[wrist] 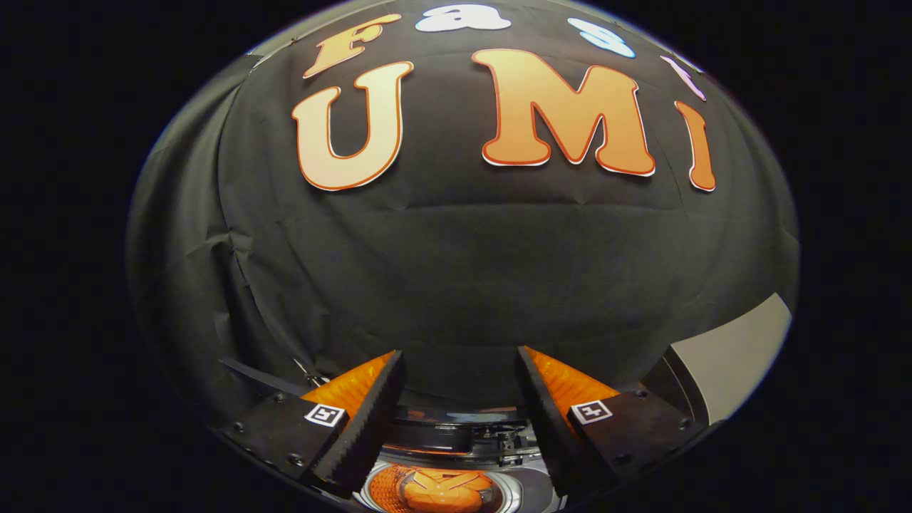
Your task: Put the clothes into the washing machine and then close the washing machine lid.
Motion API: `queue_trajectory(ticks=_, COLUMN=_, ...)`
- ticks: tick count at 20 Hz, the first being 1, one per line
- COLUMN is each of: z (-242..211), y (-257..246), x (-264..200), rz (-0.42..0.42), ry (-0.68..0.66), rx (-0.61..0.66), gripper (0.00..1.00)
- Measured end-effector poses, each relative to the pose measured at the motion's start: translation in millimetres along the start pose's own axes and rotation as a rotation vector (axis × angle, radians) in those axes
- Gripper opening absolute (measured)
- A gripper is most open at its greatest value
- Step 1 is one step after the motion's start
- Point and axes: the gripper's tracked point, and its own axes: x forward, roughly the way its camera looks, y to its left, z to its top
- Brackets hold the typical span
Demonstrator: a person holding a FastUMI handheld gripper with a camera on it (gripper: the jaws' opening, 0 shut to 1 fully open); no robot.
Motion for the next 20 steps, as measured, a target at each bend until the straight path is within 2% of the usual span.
queue_trajectory(ticks=7, z=-10.2, y=1.6, x=-30.3, rz=0.009, ry=-0.042, rx=-0.006, gripper=1.00)
queue_trajectory(ticks=20, z=-62.1, y=10.1, x=-96.8, rz=0.055, ry=-0.049, rx=-0.022, gripper=0.99)
